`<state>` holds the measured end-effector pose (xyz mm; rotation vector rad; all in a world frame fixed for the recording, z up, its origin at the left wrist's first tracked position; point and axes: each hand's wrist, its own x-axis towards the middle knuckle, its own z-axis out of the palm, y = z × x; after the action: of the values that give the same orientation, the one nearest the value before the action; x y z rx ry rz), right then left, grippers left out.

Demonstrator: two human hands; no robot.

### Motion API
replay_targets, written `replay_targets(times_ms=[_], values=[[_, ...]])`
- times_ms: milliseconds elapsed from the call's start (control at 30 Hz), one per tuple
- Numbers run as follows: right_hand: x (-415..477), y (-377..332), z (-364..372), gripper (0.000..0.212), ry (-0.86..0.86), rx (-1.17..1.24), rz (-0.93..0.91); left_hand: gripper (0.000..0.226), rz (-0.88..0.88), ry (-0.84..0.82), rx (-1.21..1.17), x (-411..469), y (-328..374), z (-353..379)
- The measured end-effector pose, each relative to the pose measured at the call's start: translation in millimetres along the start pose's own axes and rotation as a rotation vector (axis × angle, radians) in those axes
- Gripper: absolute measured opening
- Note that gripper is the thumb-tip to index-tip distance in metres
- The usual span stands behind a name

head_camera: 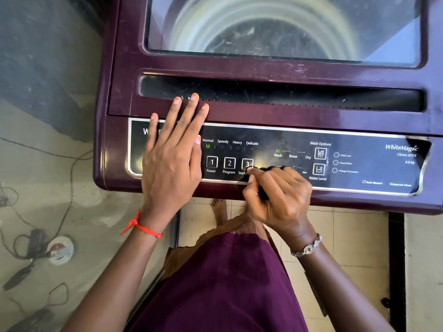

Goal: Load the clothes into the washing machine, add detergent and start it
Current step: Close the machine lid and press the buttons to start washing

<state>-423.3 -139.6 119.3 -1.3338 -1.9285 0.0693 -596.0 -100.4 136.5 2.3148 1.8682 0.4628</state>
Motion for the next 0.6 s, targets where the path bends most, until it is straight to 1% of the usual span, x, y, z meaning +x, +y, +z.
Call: replay_targets(times_ms=[200,600], values=[[0.7,0.0,0.6,0.03,0.01,-0.003,-0.007,0.047,0.002,0.008,0.008,-0.4,-0.1,0.2],[1.5,-1.6,0.7,0.027,0.004,-0.051,-0.001,0.047,-0.001,0.029,-0.006,-0.2,0.4,0.4]])
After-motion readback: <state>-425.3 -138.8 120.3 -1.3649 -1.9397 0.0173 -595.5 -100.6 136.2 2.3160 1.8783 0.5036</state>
